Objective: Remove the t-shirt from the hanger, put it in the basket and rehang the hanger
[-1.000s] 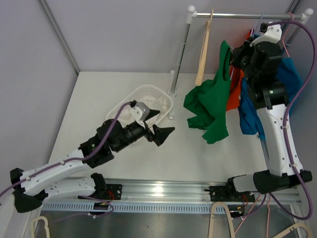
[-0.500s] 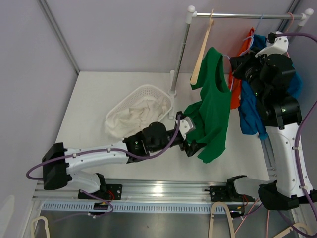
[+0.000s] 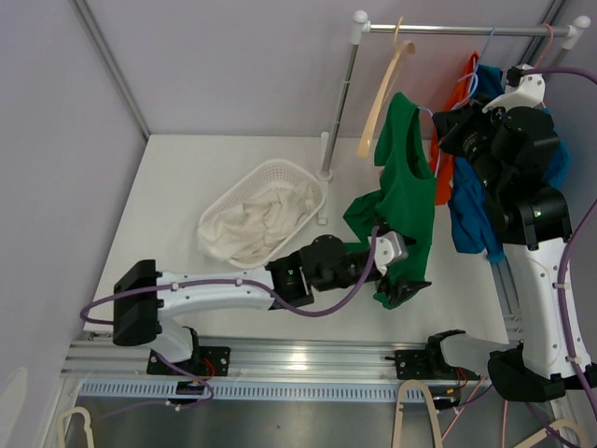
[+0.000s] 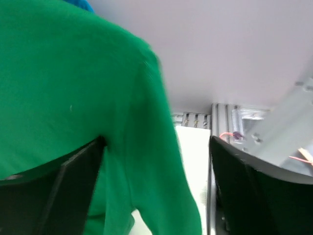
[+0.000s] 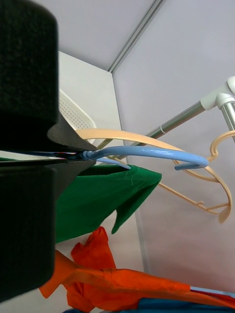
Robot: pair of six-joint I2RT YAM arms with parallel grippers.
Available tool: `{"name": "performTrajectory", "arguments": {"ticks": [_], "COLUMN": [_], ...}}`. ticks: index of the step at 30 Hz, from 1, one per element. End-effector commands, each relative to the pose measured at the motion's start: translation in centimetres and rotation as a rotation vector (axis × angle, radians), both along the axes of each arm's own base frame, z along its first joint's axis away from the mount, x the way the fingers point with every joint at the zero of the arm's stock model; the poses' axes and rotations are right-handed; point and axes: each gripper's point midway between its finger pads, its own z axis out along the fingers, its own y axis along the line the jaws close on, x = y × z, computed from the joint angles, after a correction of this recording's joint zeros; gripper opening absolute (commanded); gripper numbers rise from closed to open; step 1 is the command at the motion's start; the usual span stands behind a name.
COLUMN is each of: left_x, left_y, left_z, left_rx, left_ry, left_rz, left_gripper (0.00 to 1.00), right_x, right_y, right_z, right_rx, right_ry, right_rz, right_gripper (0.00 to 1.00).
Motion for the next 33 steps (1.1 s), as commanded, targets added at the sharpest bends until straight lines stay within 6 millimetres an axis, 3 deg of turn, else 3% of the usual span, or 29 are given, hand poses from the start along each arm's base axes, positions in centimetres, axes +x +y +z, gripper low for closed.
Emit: {"name": "performTrajectory", "arguments": {"ticks": [1,2,4,5,9,11,14,15,17,19,20,21,22,25,30,31,33], "left_x": [1.1,0.7,0.6,0.5,-1.8,-4.7,-10.2,-13.2,-17.3,-21.4,-22.1,-22.3,-21.8,-20.1,-19.0,-18.1,-13.8], "left_y": [-2.3,-2.7,-3.3,-3.6,-2.7,-2.1,-0.9,-0.2,0.6,1.4,1.6,1.4,0.8,-0.1,-1.1,-1.6,-2.9], "left_z": [1.4,1.1,1.2,0.6,1.3,2.5,4.2,4.6,4.3,2.6,1.3,0.2,-2.2,-5.9,-7.2,-7.3,-7.8], "left_rx": [0.012,0.030,0.053,0.089,0.064,0.038,0.033,0.034,0.048,0.131,0.174,0.210,0.269,0.329,0.372,0.376,0.381], "left_ry": [0.013,0.017,0.041,0.056,0.057,0.016,-0.033,-0.039,0.010,0.078,0.098,0.111,0.128,0.140,0.147,0.149,0.182], "left_rz": [0.027,0.001,-0.008,-0.020,-0.072,-0.128,-0.296,-0.444,-0.641,-0.875,-0.921,-0.931,-0.895,-0.807,-0.776,-0.725,-0.471], "left_gripper": [0.88,0.61,0.24,0.01,0.01,0.01,0.01,0.01,0.01,0.01,0.01,0.01,0.01,0.01,0.01,0.01,0.01], "right_x": [-1.2,-1.3,-1.3,-1.2,-0.3,0.2,0.9,1.1,1.5,1.7,1.5,1.4,1.1,-0.2,-1.5,-2.0,-2.7], "right_y": [0.6,0.6,0.6,0.6,0.5,0.5,0.3,0.3,0.3,0.2,0.1,0.0,-0.1,-0.3,-0.9,-1.2,-1.2], "right_z": [2.6,2.6,2.8,2.8,2.6,2.5,2.3,2.2,2.2,2.5,2.3,2.4,3.3,3.1,1.8,0.9,0.9], "right_rx": [0.056,0.056,0.054,0.052,0.035,0.025,0.014,0.010,0.007,-0.006,-0.016,-0.025,-0.027,-0.043,-0.067,-0.082,-0.099], "right_ry": [-0.080,-0.081,-0.086,-0.088,-0.085,-0.085,-0.083,-0.082,-0.080,-0.081,-0.061,-0.058,-0.067,-0.004,0.074,0.113,0.146], "right_rz": [0.035,0.037,0.035,0.035,0.018,0.011,-0.006,-0.009,-0.012,-0.017,-0.021,-0.022,-0.021,-0.009,-0.025,-0.027,-0.018], "right_gripper": [0.00,0.00,0.00,0.00,0.00,0.00,0.00,0.00,0.00,0.00,0.00,0.00,0.00,0.00,0.00,0.00,0.00]}}
